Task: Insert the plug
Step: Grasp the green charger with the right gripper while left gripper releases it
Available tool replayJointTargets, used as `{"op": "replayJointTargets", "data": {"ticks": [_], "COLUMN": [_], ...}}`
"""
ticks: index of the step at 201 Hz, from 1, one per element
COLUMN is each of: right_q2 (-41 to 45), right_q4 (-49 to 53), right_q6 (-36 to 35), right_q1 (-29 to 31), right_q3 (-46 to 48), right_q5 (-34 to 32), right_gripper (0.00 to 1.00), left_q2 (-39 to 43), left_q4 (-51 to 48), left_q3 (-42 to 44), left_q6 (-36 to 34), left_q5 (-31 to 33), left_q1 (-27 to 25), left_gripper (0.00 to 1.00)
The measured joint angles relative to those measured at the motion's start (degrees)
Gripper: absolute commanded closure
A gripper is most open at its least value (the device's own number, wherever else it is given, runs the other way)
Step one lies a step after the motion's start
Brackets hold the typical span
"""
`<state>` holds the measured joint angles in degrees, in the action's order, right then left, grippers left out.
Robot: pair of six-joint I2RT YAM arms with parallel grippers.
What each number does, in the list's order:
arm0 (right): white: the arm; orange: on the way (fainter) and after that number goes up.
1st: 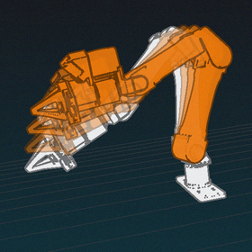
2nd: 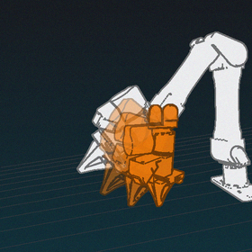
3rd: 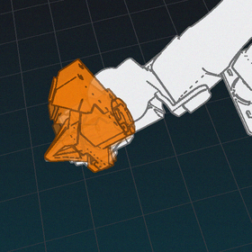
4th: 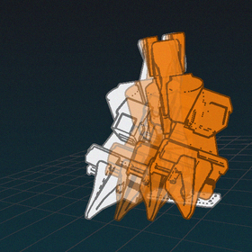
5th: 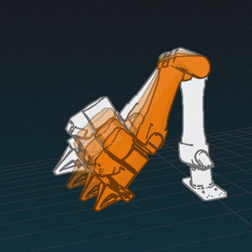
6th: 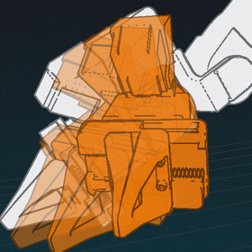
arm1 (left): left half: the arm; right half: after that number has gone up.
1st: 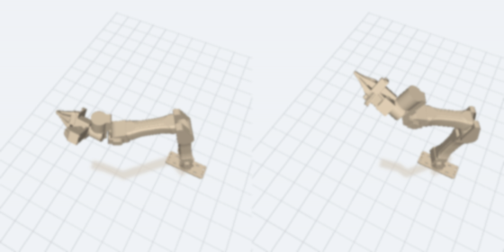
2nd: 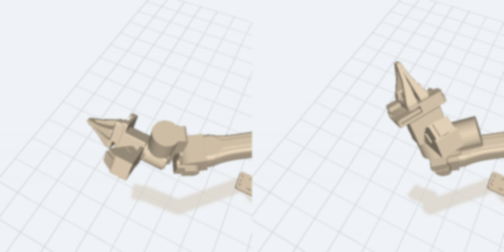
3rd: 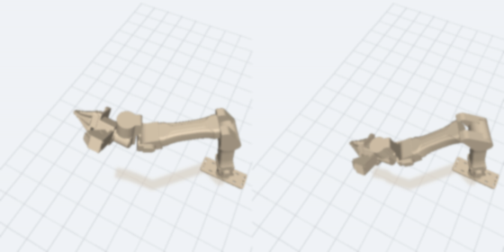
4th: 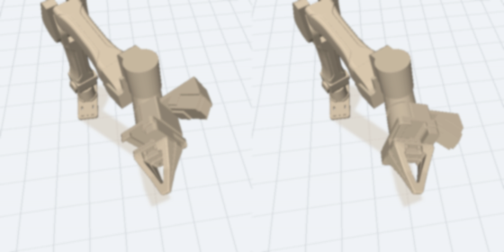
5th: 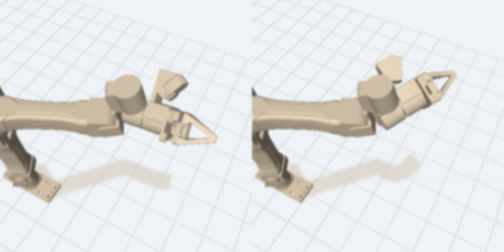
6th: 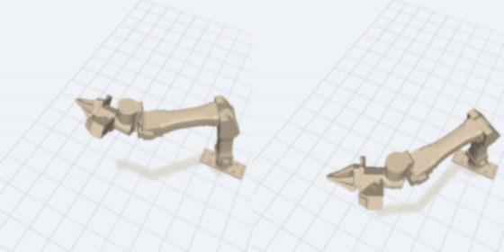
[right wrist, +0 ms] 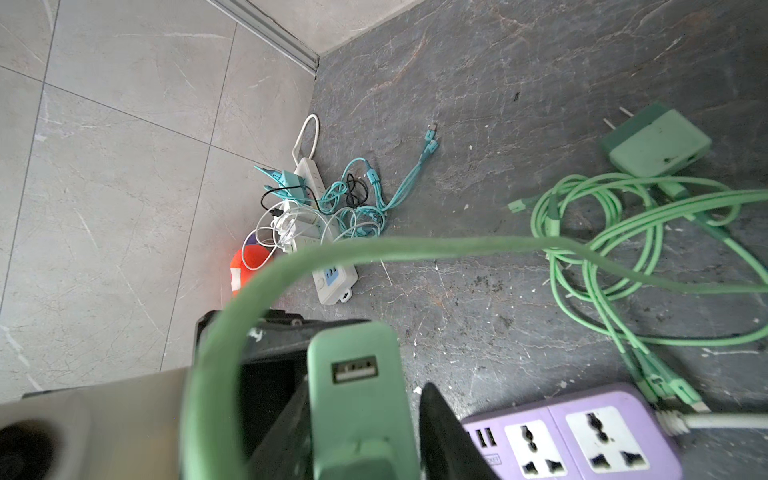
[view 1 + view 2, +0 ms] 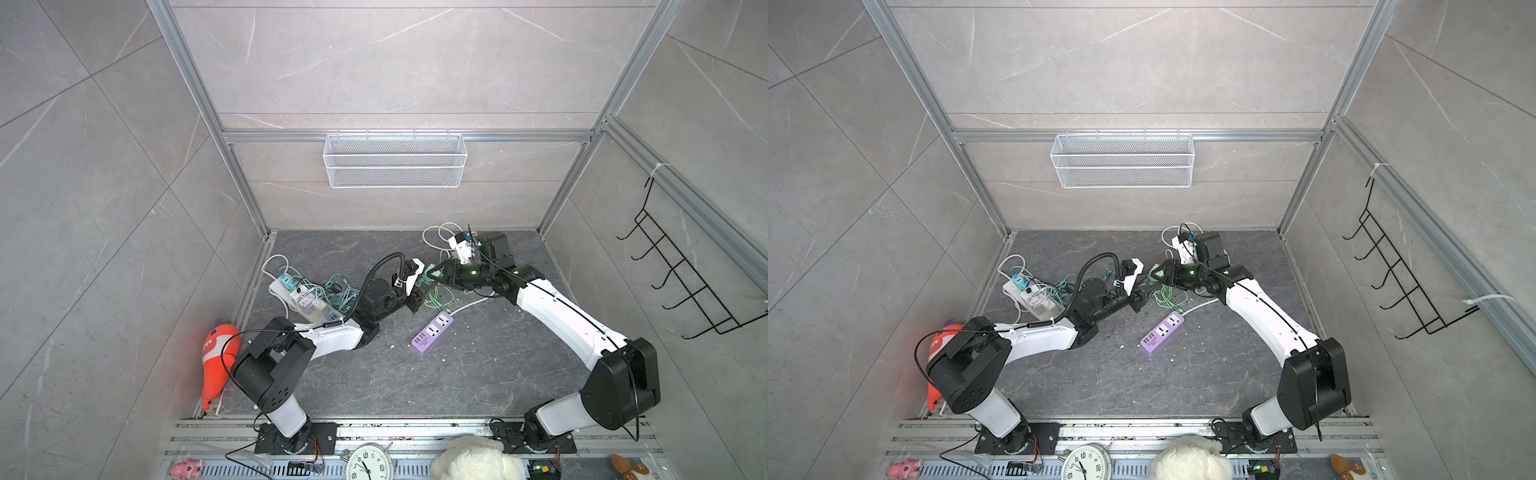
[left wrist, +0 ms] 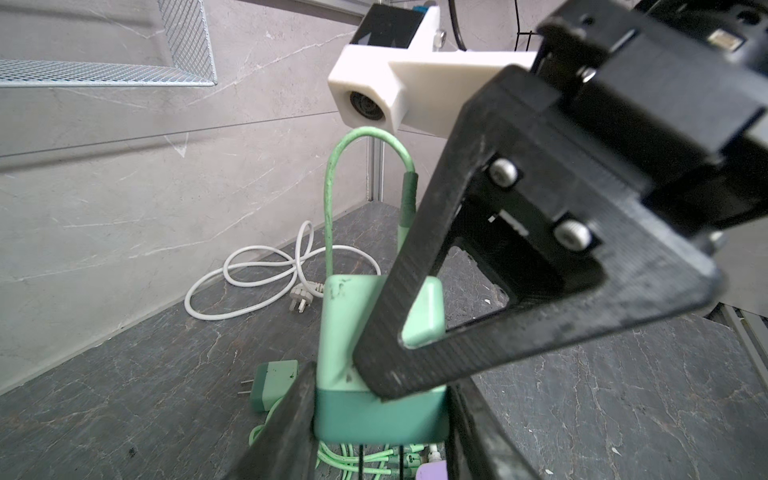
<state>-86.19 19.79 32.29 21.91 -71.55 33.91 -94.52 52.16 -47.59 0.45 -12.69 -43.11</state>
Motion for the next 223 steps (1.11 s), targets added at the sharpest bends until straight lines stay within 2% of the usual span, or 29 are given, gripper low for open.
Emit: {"op": "replayJointTargets", "data": {"ticks": [91,107,127,134,144,160,167,198,223], "right_q2": [-1.51,-1.51,-1.51,-1.49,-1.46,-1.44,-1.44,-0.68,0.35], "right_q4": [2.21,2.32,2.32,2.32,2.32,2.75,3.21,6.25,8.59], "right_q6": [-2.14,-2.38,-3.48,-4.04,-4.9,-5.53,-5.97,-7.85,-9.49], "right_q1": [0.04,0.04,0.0,-0.02,-0.07,-0.07,0.0,0.2,-0.26], "right_q3": [-3.04,-3.04,-3.04,-3.04,-3.04,-3.04,-3.04,-3.17,-3.78], "right_q5": [-0.22,-0.26,-0.42,-0.42,-0.22,-0.48,-0.76,-4.72,-7.3], "right_gripper": [0.61,0.64,0.75,0.79,0.84,0.87,0.88,0.9,0.91], "left_q2": [0.2,0.2,0.22,0.26,0.37,0.68,0.85,2.97,7.8], "left_q4": [-0.46,-0.5,-0.5,-0.5,-0.63,-1.73,-2.82,-10.91,-16.92], "left_q3": [0.0,0.0,0.0,0.0,0.0,-0.11,-0.35,-1.44,-1.01], "left_q6": [-0.02,-0.04,0.09,0.59,1.05,1.05,0.79,-1.14,-3.06], "left_q5": [-0.07,-0.07,-0.13,-0.33,-0.66,-0.85,-0.79,0.24,1.51], "left_q1": [0.02,0.02,0.02,0.13,0.35,0.37,0.33,0.22,0.11], "left_gripper": [0.84,0.84,0.83,0.79,0.67,0.47,0.42,0.38,0.37]}}
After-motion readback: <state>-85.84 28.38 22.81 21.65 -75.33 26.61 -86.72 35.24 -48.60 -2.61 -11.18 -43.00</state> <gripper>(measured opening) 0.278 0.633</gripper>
